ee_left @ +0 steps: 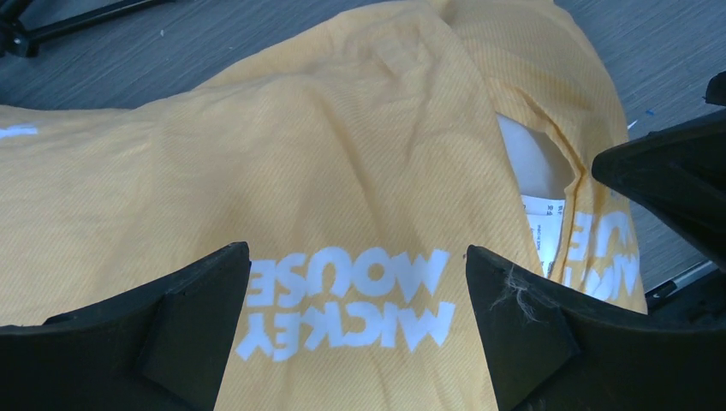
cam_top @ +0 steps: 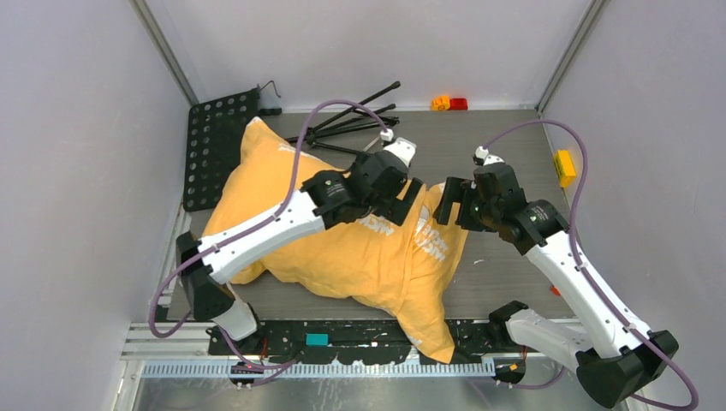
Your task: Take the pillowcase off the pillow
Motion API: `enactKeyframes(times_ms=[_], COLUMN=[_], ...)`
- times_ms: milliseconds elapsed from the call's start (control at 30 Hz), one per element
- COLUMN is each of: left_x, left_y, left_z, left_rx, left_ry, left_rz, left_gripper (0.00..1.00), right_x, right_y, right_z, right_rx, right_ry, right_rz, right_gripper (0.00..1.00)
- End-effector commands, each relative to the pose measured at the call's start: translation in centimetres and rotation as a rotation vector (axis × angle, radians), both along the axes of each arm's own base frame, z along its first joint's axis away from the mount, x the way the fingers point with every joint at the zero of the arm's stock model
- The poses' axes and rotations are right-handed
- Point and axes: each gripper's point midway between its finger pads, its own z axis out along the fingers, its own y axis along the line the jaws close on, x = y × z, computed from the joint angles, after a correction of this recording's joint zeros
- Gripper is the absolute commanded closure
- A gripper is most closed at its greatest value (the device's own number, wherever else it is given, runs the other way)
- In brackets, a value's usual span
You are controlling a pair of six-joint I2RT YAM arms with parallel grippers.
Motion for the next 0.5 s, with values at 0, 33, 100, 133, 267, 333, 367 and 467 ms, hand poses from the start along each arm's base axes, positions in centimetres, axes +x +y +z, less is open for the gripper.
enactKeyframes(times_ms=[0, 33, 100, 133, 267, 333, 367, 467], left_x=[1.4, 1.4, 1.0, 0.5, -1.7, -2.1, -2.2, -1.8], left_y=[-1.2, -1.6, -2.4, -3.1, -5.3, -5.8, -5.9, -5.7], left_z=[0.6, 0.1, -0.8, -1.6, -3.0, -3.5, -3.8, -5.1], left_rx=[0.037, 0.045, 0.046, 0.039, -0.017, -0.039, -0.045, -0.041], left_ry=[-0.063, -0.048, -0.008, 0.028, 0.137, 0.161, 0.168, 0.203], left_rz=[0.007, -0.005, -0.040, -0.071, -0.190, -0.209, -0.208, -0.183], left_gripper=[0.00, 0.00, 0.00, 0.00, 0.00, 0.00, 0.00, 0.00], right_x=[0.4, 0.3, -0.3, -0.4, -1.0, -1.3, -1.3, -1.3], right_y=[1.1, 1.4, 2.8, 3.0, 3.6, 3.8, 3.8, 3.2], right_z=[0.4, 0.1, -0.2, -0.5, -2.0, -2.6, -2.8, -3.5], right_rx=[0.072, 0.080, 0.127, 0.138, 0.167, 0.181, 0.181, 0.156], right_ry=[-0.014, -0.002, 0.036, 0.050, 0.088, 0.102, 0.107, 0.118], right_rz=[0.007, 0.018, 0.075, 0.078, 0.093, 0.098, 0.095, 0.065], right_gripper=[0.10, 0.09, 0.08, 0.08, 0.08, 0.10, 0.11, 0.14])
